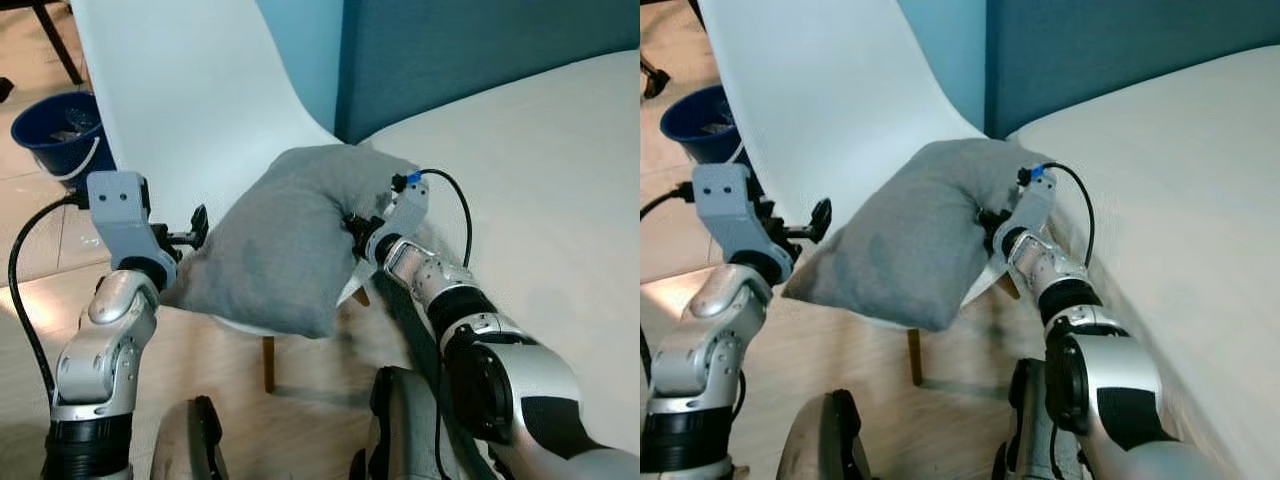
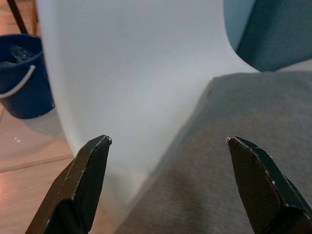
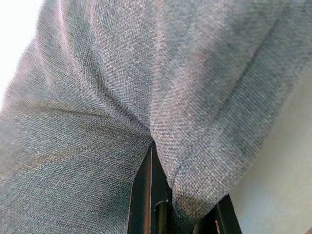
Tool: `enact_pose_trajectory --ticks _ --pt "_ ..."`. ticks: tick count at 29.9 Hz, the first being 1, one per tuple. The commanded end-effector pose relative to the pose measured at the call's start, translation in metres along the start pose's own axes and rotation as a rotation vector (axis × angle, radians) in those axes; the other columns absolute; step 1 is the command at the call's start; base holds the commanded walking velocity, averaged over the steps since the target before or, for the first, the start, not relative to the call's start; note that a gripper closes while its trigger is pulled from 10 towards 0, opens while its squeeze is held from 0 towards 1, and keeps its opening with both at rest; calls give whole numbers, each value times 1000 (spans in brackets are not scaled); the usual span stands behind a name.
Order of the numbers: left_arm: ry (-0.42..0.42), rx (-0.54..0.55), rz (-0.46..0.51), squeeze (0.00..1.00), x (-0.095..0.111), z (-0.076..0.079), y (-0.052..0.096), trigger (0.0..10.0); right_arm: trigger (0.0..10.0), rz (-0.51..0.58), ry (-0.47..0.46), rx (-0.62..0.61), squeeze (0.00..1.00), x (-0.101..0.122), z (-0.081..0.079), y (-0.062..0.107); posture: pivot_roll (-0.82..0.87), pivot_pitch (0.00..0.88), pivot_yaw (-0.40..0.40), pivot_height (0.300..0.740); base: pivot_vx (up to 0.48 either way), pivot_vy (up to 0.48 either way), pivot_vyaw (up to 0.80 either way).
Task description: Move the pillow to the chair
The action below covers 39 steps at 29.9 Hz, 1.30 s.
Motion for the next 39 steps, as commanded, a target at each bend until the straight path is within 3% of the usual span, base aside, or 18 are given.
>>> enact_pose_trajectory --ticks 1,5,6,9,10,21,25,27,33,38,39 --pt "-12 23 -18 0 -2 -7 -1 10000 10000 8 -5 -11 0 -2 -3 -2 90 291 -12 443 0 0 0" --pt "-2 11 -14 0 -1 0 -3 10000 10000 -35 97 59 0 -10 -19 -5 89 279 -20 443 0 0 0" --pt "3 11 -13 0 -1 2 -4 10000 10000 -46 124 63 620 -11 -18 -5 86 276 -22 443 0 0 0" --pt "8 11 -13 0 -1 4 -4 10000 10000 -54 145 64 620 -12 -16 -4 84 276 -23 443 0 0 0" --pt "14 12 -17 0 -2 5 -3 10000 10000 -43 157 70 1000 -8 -14 -3 76 273 -24 443 0 0 0" --pt "72 -6 -43 0 -13 18 -9 10000 10000 33 226 114 1000 22 10 10 26 239 -15 443 0 0 0" --pt "80 -12 -42 0 -14 22 -11 10000 10000 26 242 127 1000 22 18 14 20 230 -16 443 0 0 0" --pt "85 -11 -42 0 -14 23 -13 10000 10000 -18 264 134 1000 15 33 21 4 216 -19 443 0 0 0" --pt "86 7 -49 0 -19 20 -17 10000 10000 1 230 135 1000 17 61 41 -21 195 -18 443 0 0 0" --pt "63 29 -52 0 -22 13 -18 10000 10000 63 207 162 1000 25 68 56 -28 185 -15 443 0 0 0" --pt "49 53 -55 0 -24 5 -18 10000 10000 95 182 176 929 29 69 64 -36 174 -13 443 0 0 0"
Point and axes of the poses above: a point about 5 cm out from each wrist's last joint towards the gripper, its own y axis pointing back from the gripper into the wrist, its own x axis along the axis of the wrist's last joint, z = x × y, the point moved 4 cm from there along -y, pointing out of the wrist towards the gripper, and after that the axes turned 2 degrees about -y, right-handed, at the moved point
